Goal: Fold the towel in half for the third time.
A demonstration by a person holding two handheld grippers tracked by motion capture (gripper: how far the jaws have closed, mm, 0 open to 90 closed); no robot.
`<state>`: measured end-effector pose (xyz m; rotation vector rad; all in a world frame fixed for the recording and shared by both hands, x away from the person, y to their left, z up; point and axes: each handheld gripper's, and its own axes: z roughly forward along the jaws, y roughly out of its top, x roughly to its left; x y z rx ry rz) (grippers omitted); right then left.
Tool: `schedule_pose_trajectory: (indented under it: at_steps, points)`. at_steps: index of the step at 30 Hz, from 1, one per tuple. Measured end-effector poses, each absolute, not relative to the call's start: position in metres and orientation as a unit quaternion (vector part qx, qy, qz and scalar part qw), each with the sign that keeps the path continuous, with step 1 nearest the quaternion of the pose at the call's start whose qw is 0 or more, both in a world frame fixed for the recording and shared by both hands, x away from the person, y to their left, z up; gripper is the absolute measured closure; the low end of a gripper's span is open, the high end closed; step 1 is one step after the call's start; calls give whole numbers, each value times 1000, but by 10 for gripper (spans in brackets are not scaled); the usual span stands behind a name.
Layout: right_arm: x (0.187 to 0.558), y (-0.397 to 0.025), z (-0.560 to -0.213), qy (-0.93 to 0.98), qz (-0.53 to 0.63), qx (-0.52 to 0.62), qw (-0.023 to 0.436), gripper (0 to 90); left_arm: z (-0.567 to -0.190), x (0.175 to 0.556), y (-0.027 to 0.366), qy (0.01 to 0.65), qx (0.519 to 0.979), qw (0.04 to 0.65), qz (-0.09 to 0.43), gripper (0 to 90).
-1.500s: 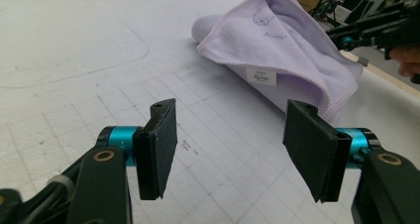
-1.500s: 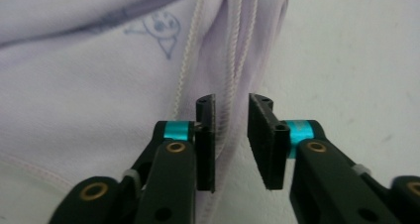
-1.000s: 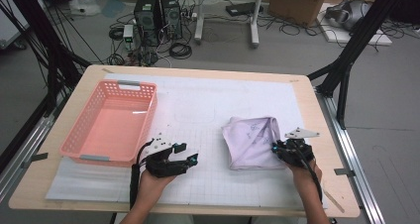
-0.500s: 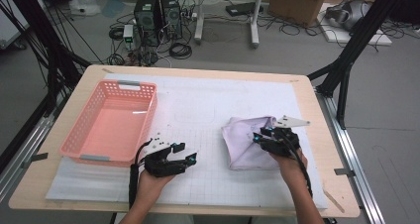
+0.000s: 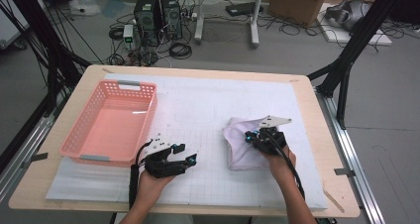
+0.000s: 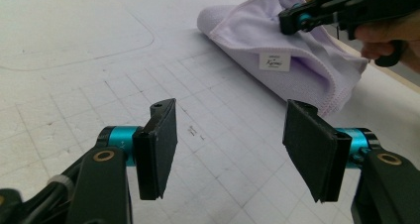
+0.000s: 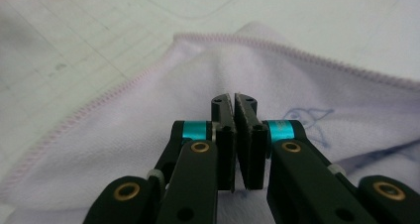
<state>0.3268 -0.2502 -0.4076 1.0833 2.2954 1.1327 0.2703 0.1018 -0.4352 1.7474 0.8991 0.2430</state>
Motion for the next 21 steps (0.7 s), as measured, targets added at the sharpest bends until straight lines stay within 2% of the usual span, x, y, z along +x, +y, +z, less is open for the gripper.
schedule_pose_trajectory:
  at_steps: [6, 11, 12, 13, 14, 15, 17, 21]
  points:
    - [300, -281, -402, 790, 433, 390, 189, 875, -435, 270, 102, 381, 737, 549, 103, 385]
    - [284, -305, -414, 790, 414, 412, 184, 894, -436, 270, 101, 382, 737, 548, 103, 385]
    - [282, -308, -416, 790, 407, 420, 184, 861, -436, 270, 101, 381, 738, 548, 104, 385]
    - [280, -311, -416, 788, 405, 427, 183, 773, -436, 270, 101, 379, 739, 547, 104, 385]
    - [279, -315, -416, 780, 411, 434, 185, 725, -436, 270, 100, 380, 739, 546, 103, 385]
    - [278, -317, -412, 772, 423, 436, 186, 716, -436, 270, 100, 380, 740, 546, 103, 385]
    - [279, -317, -404, 766, 434, 431, 198, 620, -436, 271, 99, 380, 740, 546, 101, 385]
    - [293, -300, -388, 763, 448, 421, 202, 538, -436, 271, 98, 378, 739, 548, 101, 385]
